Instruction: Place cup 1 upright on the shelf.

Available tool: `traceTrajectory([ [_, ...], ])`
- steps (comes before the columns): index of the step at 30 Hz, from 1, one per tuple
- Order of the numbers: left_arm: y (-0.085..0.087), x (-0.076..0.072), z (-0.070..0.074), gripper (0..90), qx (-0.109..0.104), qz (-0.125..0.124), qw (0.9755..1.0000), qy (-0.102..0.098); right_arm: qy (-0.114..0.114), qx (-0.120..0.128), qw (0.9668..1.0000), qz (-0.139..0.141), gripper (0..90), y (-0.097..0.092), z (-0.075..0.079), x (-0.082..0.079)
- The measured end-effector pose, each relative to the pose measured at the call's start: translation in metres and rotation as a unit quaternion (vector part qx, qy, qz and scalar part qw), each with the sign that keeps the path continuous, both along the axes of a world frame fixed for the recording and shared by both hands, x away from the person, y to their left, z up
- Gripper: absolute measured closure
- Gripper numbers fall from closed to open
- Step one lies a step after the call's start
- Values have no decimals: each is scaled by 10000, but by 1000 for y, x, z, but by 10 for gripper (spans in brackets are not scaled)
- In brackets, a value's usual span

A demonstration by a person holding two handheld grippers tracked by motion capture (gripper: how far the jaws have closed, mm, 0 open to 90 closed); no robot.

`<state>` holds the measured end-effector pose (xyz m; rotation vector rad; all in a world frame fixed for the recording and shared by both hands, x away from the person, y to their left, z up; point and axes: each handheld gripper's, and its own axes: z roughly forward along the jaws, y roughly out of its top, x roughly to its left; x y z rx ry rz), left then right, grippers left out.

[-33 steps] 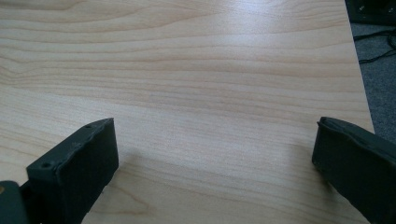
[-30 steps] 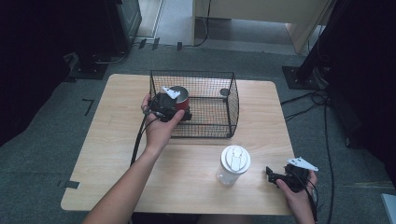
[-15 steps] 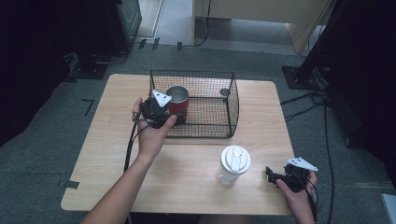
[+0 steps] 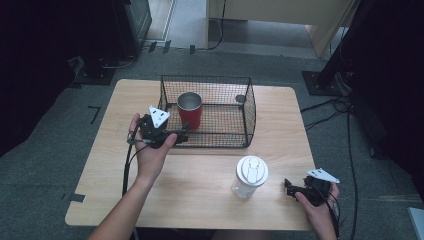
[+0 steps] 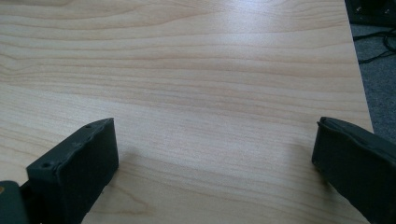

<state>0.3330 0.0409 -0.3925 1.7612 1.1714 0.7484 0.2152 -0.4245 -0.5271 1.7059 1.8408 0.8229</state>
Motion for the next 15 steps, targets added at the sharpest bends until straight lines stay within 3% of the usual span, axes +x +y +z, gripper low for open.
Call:
traceTrajectory([
  [15,50,-21,-22,0,-115,305,9994,74,23,-62,10000,-4,3,1,0,0],
])
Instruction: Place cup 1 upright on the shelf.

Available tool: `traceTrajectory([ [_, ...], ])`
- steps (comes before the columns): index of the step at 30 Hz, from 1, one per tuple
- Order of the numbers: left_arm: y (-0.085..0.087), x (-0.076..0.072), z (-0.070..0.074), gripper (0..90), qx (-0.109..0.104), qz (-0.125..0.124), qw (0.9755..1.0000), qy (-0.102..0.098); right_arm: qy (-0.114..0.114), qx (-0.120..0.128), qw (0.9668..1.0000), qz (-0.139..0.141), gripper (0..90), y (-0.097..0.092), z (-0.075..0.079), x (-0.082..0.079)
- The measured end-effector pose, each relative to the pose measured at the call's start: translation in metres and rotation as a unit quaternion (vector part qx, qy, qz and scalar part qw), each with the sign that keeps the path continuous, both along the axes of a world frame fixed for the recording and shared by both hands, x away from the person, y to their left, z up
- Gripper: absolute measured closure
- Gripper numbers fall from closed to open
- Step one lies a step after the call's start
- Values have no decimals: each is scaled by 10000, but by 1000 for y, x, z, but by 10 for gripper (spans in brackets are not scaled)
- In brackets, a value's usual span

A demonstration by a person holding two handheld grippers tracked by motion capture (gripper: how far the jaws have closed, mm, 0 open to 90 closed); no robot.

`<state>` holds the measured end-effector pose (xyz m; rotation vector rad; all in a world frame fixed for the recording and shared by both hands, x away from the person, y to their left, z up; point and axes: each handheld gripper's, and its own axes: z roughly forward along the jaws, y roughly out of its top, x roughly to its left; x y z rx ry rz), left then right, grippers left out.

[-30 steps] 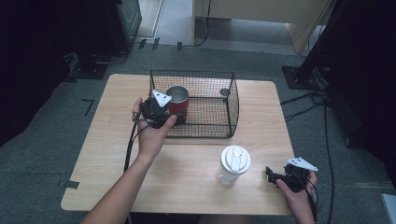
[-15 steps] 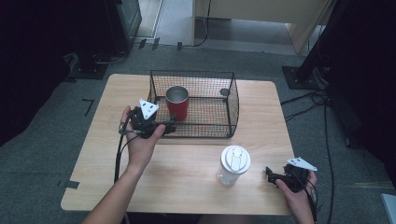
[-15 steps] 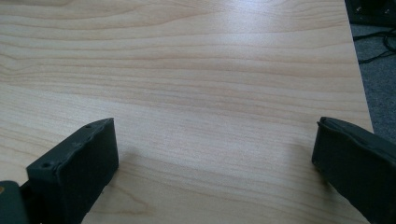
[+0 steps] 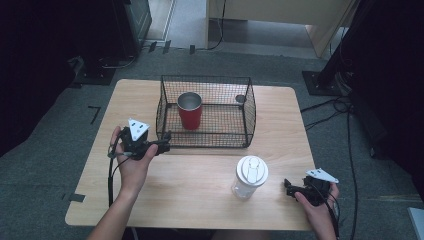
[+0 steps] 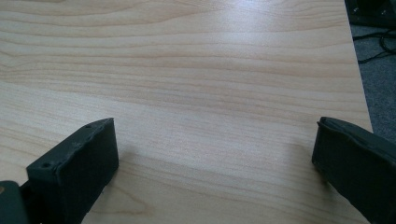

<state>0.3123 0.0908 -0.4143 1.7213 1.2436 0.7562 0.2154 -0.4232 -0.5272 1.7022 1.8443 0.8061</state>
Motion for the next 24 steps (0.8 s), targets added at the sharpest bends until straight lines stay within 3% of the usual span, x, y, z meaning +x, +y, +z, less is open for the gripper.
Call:
traceTrajectory([
  [17,40,-23,-29,0,-37,209,9995,222,6,-23,10000,1,3,1,0,0],
  [24,57,-34,-45,0,71,342,9988,334,11,-49,10000,1,0,2,0,2],
])
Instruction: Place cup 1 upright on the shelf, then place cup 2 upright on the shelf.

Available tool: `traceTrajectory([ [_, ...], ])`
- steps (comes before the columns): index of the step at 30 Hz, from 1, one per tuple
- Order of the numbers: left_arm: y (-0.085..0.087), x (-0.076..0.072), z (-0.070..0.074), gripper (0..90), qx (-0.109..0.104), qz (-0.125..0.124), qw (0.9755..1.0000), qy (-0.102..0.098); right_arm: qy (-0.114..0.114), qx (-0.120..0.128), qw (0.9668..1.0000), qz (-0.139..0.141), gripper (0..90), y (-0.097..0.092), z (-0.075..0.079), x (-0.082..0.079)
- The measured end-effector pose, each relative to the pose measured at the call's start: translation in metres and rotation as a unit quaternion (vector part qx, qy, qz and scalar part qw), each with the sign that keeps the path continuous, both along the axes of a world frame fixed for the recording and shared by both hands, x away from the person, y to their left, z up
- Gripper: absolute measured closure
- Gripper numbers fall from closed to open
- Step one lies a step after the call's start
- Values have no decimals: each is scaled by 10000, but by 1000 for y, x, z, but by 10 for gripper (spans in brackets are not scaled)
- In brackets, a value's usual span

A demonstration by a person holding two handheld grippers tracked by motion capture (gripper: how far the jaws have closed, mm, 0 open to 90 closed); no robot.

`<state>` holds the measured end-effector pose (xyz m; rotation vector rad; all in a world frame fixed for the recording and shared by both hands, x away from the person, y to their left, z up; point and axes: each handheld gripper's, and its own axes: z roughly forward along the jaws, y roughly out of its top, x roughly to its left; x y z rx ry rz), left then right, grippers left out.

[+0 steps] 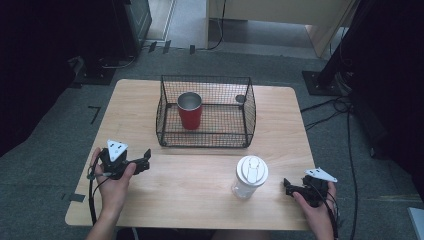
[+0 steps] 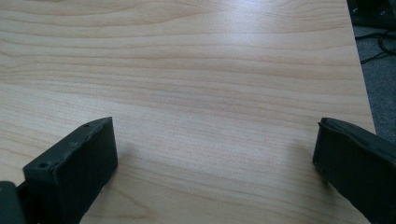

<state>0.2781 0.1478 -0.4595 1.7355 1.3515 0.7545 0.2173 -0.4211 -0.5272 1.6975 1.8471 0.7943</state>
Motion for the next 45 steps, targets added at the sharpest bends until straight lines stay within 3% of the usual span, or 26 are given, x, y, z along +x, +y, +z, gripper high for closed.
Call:
traceTrajectory([
  [6,18,-10,-16,0,-18,159,9998,131,1,-1,10000,-77,0,1,0,-1],
  [15,39,-23,-35,0,170,219,9987,429,4,4,9997,-237,0,5,0,-4],
  [20,46,-28,-49,0,208,338,9967,713,41,-12,9998,210,0,11,1,-8],
  [27,50,-25,-58,0,363,409,9933,1021,-82,34,9994,349,20,19,6,-13],
  [30,48,-20,-60,0,471,344,9899,1290,-269,82,9982,526,81,23,11,-19],
  [37,49,-19,-60,0,453,258,9897,1331,-430,212,9963,715,80,35,24,-30],
  [39,49,-18,-60,0,454,217,9898,1333,-450,147,9957,794,80,40,27,-33],
  [45,49,-17,-60,0,455,181,9899,1330,-569,187,9916,1142,80,51,38,-45],
])
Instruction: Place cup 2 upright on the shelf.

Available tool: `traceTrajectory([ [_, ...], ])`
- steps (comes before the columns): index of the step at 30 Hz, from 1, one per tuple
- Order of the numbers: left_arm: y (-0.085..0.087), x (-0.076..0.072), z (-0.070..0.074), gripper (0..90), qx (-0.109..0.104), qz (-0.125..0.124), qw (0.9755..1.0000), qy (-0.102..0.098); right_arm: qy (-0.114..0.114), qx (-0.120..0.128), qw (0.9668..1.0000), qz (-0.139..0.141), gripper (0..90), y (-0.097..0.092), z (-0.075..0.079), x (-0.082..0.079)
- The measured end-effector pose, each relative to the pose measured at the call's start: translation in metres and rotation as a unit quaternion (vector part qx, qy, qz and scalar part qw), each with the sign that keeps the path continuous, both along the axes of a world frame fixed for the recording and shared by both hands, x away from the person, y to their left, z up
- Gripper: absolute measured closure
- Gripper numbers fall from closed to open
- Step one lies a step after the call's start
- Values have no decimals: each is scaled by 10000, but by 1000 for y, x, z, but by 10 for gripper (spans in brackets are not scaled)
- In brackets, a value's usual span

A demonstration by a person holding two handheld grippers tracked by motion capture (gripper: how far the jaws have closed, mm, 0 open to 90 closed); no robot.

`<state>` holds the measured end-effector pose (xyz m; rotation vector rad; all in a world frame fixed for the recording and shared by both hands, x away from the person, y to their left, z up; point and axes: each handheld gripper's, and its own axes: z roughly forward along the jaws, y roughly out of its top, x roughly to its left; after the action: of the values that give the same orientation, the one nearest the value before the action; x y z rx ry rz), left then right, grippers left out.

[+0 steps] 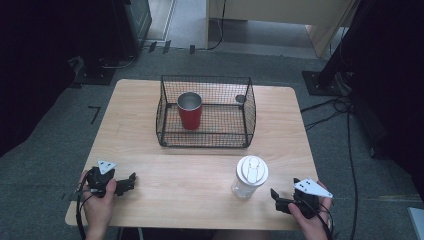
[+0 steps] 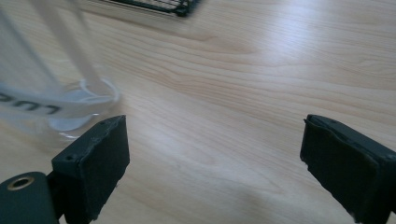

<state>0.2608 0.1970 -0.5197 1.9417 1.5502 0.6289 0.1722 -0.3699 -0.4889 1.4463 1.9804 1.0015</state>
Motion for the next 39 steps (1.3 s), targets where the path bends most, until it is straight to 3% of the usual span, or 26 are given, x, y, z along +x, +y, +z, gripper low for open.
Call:
traceTrajectory([
  [7,1,1,0,0,-5,-45,10000,1,-97,133,9994,306,80,17,9,-8],
  [14,1,1,0,0,-4,-46,10000,2,-168,360,9967,708,80,36,19,-11],
  [26,1,1,0,0,-5,-45,10000,2,-386,703,9944,683,71,59,33,-8],
  [39,1,1,0,0,-3,-48,10000,3,-358,664,9954,591,35,81,35,5],
])
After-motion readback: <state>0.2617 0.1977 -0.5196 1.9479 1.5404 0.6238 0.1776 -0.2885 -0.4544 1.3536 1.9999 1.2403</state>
